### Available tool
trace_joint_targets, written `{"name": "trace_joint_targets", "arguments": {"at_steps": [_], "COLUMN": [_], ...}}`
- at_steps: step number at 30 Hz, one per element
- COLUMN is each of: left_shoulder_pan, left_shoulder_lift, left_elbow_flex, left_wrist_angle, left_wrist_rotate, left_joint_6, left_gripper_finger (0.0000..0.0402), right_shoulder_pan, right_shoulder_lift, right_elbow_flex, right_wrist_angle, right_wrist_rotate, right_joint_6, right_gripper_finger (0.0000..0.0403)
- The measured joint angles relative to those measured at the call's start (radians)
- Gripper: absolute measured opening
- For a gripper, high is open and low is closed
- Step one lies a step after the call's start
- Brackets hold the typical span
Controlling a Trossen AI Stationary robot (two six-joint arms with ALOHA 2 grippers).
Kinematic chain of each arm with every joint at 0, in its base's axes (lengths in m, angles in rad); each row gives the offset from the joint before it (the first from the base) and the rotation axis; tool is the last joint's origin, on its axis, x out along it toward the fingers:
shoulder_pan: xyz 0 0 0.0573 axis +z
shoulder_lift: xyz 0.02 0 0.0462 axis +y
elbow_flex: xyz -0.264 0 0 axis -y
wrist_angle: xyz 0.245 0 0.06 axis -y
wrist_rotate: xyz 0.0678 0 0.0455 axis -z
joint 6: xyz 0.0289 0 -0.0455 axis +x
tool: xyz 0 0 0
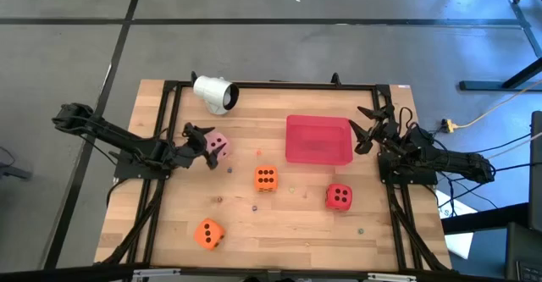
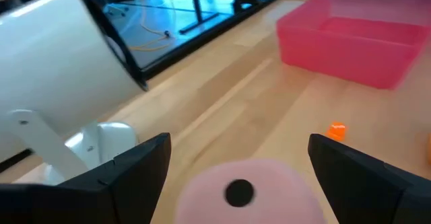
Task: Pick & Place Dice
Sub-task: Put the big pink dice into the red bin
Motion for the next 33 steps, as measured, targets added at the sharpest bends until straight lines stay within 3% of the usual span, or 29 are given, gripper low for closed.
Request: {"name": "trace_joint_targets", "arguments": {"at_steps": [23,30,33], "left_shoulder_pan": [-0.001,-0.001,-0.001], "left_shoulder_lift": [0.0,0.0,0.0], "left_elbow_flex": [0.0,0.0,-0.001], "left_wrist_angle": [0.035,0.04,0.045], "left_wrist_rotate": [0.04,0.049,0.082], "left_joint_6": [0.023,0.232,0.205], "left_gripper_finger": [0.0348,0.0348,0.0348], "right_shoulder_pan": [0.0,0.0,0.0], "right_shoulder_lift": [0.0,0.0,0.0], "right_elbow_flex": [0.0,0.0,0.0], "right_wrist_angle": [0.0,0.0,0.0], "right_wrist_rotate": [0.003,0.003,0.003], "right_joint_6": [0.005,0.005,0.005], "right_gripper_finger": [0.0268,0.0268,0.0268]}}
